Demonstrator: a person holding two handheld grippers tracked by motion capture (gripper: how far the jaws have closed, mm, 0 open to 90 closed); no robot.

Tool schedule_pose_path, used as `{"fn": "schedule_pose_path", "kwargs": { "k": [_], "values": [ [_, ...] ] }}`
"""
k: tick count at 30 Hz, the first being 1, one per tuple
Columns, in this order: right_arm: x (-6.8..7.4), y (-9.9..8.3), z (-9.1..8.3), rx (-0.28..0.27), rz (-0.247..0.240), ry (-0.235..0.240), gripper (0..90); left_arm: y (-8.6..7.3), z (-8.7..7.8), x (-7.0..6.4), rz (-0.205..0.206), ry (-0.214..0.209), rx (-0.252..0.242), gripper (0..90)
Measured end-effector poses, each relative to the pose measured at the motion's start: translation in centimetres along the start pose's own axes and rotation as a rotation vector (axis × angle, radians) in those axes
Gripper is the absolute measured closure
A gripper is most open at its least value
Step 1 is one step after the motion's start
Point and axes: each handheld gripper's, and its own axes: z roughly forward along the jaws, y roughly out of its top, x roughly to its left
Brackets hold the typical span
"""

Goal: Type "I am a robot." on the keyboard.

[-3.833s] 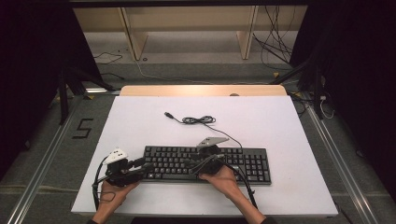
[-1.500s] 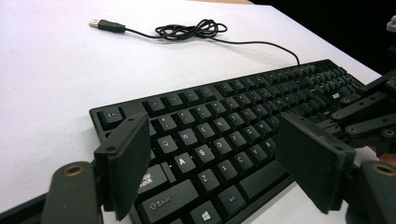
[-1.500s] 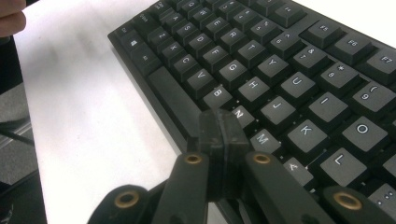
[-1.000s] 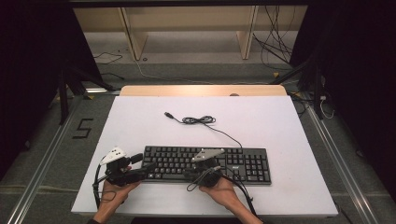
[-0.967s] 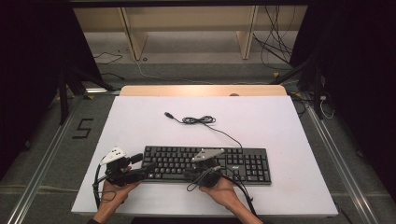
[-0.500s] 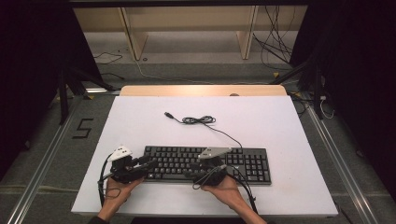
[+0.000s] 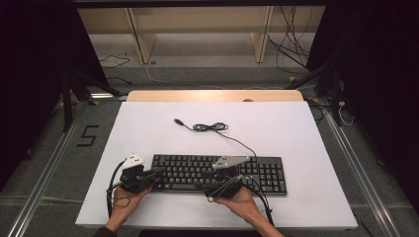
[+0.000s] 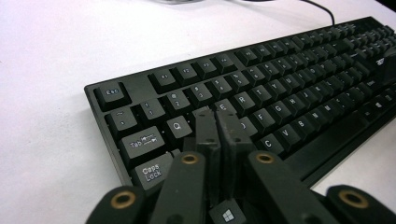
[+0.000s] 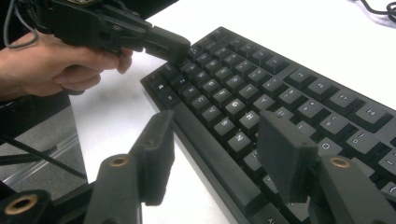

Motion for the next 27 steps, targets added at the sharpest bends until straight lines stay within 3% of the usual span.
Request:
{"fn": "schedule_pose_path", "kwargs": {
  "k": [13,27],
  "values": [
    [0.32,-0.13,-0.26,-0.012,-0.005,0.006,40.4,0.24,0.45,0.21,0.001,0.021,0.033,88.9],
    [0.24,-0.41,-0.51,-0.011,0.000,0.004,39.4,0.35,0.85,0.46,-0.012,0.027,0.052,88.9]
  ]
}}
